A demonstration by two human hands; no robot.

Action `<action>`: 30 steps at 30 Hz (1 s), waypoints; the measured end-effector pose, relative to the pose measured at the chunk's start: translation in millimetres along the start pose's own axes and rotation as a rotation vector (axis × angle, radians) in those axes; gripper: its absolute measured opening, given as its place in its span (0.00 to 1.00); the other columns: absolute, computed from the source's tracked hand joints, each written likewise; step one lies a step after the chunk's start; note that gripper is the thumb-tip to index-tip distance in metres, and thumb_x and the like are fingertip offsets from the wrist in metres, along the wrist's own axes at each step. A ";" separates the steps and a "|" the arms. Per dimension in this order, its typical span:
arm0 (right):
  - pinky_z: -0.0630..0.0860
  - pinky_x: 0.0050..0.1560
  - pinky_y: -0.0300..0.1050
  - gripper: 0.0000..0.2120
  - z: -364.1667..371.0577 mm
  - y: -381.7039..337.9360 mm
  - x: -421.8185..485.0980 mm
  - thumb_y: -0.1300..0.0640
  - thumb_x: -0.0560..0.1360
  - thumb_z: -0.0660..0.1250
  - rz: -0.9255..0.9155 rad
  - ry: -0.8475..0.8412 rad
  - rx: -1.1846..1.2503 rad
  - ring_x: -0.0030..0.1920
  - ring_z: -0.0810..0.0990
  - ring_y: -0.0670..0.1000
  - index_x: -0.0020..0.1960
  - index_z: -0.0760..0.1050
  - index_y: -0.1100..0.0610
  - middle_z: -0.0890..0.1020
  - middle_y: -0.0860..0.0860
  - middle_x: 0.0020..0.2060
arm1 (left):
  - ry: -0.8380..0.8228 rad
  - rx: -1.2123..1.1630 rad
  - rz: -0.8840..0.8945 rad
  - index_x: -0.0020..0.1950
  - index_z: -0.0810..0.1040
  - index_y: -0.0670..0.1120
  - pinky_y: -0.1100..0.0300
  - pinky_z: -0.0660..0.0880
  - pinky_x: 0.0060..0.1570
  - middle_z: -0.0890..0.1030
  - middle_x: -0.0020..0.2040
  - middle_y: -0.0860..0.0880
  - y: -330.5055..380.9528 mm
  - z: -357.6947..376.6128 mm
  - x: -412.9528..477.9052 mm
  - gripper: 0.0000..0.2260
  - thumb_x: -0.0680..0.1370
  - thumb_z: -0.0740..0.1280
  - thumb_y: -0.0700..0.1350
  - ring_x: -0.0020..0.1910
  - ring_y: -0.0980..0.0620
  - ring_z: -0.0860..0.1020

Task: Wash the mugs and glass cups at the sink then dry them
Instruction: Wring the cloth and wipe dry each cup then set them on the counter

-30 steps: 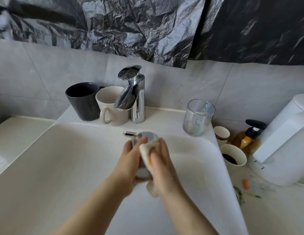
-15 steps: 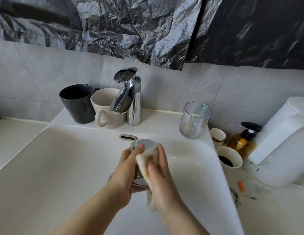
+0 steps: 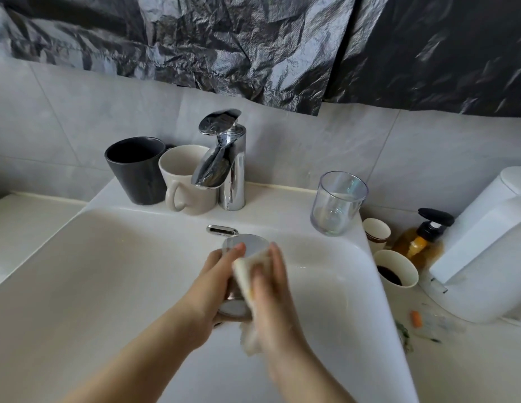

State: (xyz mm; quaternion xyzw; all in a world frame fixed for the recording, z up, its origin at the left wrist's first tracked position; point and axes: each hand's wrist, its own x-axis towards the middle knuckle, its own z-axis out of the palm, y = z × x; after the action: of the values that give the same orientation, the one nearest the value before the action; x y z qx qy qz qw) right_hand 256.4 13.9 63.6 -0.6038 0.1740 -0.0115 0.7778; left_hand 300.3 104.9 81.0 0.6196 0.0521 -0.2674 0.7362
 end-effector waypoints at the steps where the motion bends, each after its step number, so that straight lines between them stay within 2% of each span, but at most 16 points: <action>1: 0.76 0.48 0.40 0.14 -4.6 -11.7 0.3 0.35 0.74 0.58 0.074 -0.038 0.063 0.57 0.79 0.46 0.59 0.68 0.33 0.78 0.44 0.60 | -0.040 0.024 0.024 0.58 0.74 0.51 0.58 0.77 0.37 0.82 0.45 0.47 -0.3 5.1 -3.6 0.17 0.74 0.63 0.59 0.41 0.49 0.82; 3: 0.73 0.42 0.45 0.29 -17.1 -13.5 2.0 0.27 0.70 0.53 0.147 -0.051 0.131 0.47 0.84 0.52 0.56 0.77 0.45 0.85 0.50 0.50 | -0.073 0.053 0.058 0.59 0.73 0.51 0.53 0.79 0.41 0.83 0.48 0.47 -4.1 12.7 -6.5 0.23 0.68 0.66 0.61 0.43 0.49 0.83; 4: 0.73 0.42 0.45 0.31 -16.6 -7.1 2.5 0.26 0.69 0.54 0.128 -0.076 0.096 0.48 0.83 0.51 0.58 0.76 0.46 0.84 0.51 0.52 | -0.055 0.044 0.069 0.59 0.72 0.52 0.53 0.79 0.40 0.83 0.48 0.46 -4.7 13.3 -5.9 0.25 0.66 0.66 0.62 0.42 0.49 0.84; 8: 0.70 0.66 0.47 0.24 3.8 2.2 -4.8 0.38 0.70 0.54 -0.085 -0.001 -0.112 0.66 0.71 0.43 0.65 0.53 0.30 0.69 0.43 0.69 | 0.009 -0.026 0.055 0.58 0.68 0.50 0.59 0.75 0.33 0.79 0.42 0.47 4.6 4.6 -4.8 0.19 0.74 0.62 0.61 0.33 0.52 0.80; 10: 0.75 0.58 0.47 0.22 -0.4 -6.7 0.2 0.33 0.73 0.56 0.034 -0.042 0.021 0.59 0.78 0.46 0.65 0.64 0.34 0.77 0.44 0.62 | -0.039 -0.002 0.054 0.60 0.69 0.50 0.62 0.75 0.31 0.81 0.42 0.49 4.4 5.1 -7.1 0.19 0.74 0.64 0.58 0.33 0.53 0.81; 12: 0.77 0.44 0.45 0.37 -14.7 -15.7 5.4 0.22 0.63 0.53 0.131 -0.042 0.155 0.48 0.84 0.52 0.58 0.77 0.47 0.84 0.50 0.51 | -0.113 -0.002 0.052 0.60 0.71 0.48 0.60 0.77 0.33 0.82 0.45 0.47 1.9 8.5 -7.8 0.22 0.70 0.66 0.57 0.38 0.53 0.83; 13: 0.75 0.37 0.42 0.41 -18.3 -16.4 5.8 0.21 0.60 0.52 0.147 -0.035 0.152 0.44 0.83 0.53 0.56 0.78 0.49 0.85 0.51 0.48 | -0.128 -0.005 0.047 0.60 0.72 0.46 0.58 0.78 0.37 0.83 0.46 0.46 1.4 9.7 -7.5 0.24 0.69 0.66 0.58 0.42 0.51 0.83; 15: 0.72 0.32 0.39 0.34 -13.1 -12.9 3.3 0.24 0.66 0.52 0.097 0.012 0.059 0.44 0.80 0.50 0.61 0.72 0.44 0.82 0.49 0.52 | -0.135 -0.009 0.023 0.60 0.75 0.44 0.59 0.74 0.42 0.83 0.49 0.44 1.4 8.9 -5.7 0.26 0.71 0.65 0.61 0.45 0.50 0.82; 17: 0.77 0.48 0.46 0.20 -3.0 -11.5 -3.9 0.34 0.72 0.52 -0.032 0.047 -0.026 0.57 0.76 0.44 0.64 0.60 0.28 0.74 0.42 0.63 | -0.127 0.014 0.017 0.58 0.79 0.47 0.60 0.73 0.43 0.84 0.50 0.46 1.7 6.0 -7.3 0.25 0.74 0.59 0.64 0.45 0.52 0.83; 19: 0.71 0.64 0.44 0.18 1.9 -13.1 -6.0 0.36 0.72 0.53 -0.160 0.072 -0.085 0.63 0.72 0.39 0.57 0.52 0.21 0.69 0.37 0.66 | -0.110 0.019 0.071 0.59 0.79 0.49 0.55 0.76 0.50 0.84 0.54 0.45 -1.6 3.1 -7.0 0.27 0.72 0.61 0.67 0.51 0.49 0.83; 20: 0.71 0.62 0.42 0.15 0.1 -13.6 -4.6 0.37 0.73 0.54 -0.171 0.083 -0.093 0.60 0.73 0.37 0.56 0.55 0.21 0.72 0.35 0.62 | -0.091 0.015 0.093 0.59 0.78 0.48 0.52 0.76 0.52 0.83 0.55 0.44 -2.7 2.6 -5.7 0.29 0.70 0.65 0.68 0.53 0.46 0.82; 22: 0.74 0.42 0.42 0.10 -7.9 -18.6 -0.2 0.36 0.75 0.56 -0.066 0.107 0.026 0.43 0.80 0.41 0.54 0.72 0.33 0.81 0.38 0.48 | -0.089 -0.006 0.100 0.59 0.79 0.46 0.56 0.78 0.48 0.83 0.54 0.43 -1.6 5.7 -6.1 0.29 0.69 0.65 0.67 0.53 0.46 0.82; 24: 0.62 0.31 0.39 0.22 -15.8 -21.9 -0.6 0.30 0.71 0.57 0.031 0.053 0.141 0.28 0.75 0.47 0.46 0.76 0.48 0.80 0.47 0.34 | -0.107 -0.037 0.093 0.58 0.80 0.47 0.61 0.78 0.41 0.85 0.52 0.45 -1.5 10.9 -5.4 0.26 0.72 0.61 0.64 0.51 0.48 0.83; 26: 0.66 0.31 0.38 0.25 -11.8 -15.6 -1.8 0.28 0.65 0.60 -0.017 0.038 0.030 0.37 0.79 0.46 0.52 0.75 0.43 0.82 0.47 0.44 | -0.078 -0.077 0.070 0.59 0.79 0.47 0.57 0.77 0.41 0.85 0.49 0.45 -1.6 11.9 -3.4 0.24 0.73 0.60 0.63 0.47 0.47 0.84; 28: 0.76 0.54 0.47 0.26 0.6 -11.3 -7.6 0.31 0.61 0.58 -0.136 0.029 -0.122 0.62 0.73 0.42 0.59 0.60 0.22 0.71 0.41 0.67 | -0.061 -0.100 0.024 0.54 0.81 0.47 0.57 0.76 0.36 0.85 0.43 0.45 1.0 8.8 -4.5 0.21 0.77 0.59 0.61 0.38 0.49 0.84; 30: 0.70 0.66 0.48 0.25 8.5 -11.3 -11.0 0.33 0.64 0.58 -0.164 0.010 -0.173 0.69 0.67 0.40 0.58 0.53 0.17 0.64 0.37 0.71 | -0.065 -0.087 0.040 0.54 0.78 0.49 0.60 0.76 0.31 0.85 0.42 0.46 -0.2 3.9 -3.8 0.19 0.77 0.59 0.61 0.36 0.51 0.83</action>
State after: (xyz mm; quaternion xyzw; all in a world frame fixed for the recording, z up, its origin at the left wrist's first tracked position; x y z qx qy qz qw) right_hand 250.6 21.3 78.8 -0.6808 0.1285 -0.0630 0.7184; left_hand 296.0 102.5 83.3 0.5788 0.0274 -0.2703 0.7689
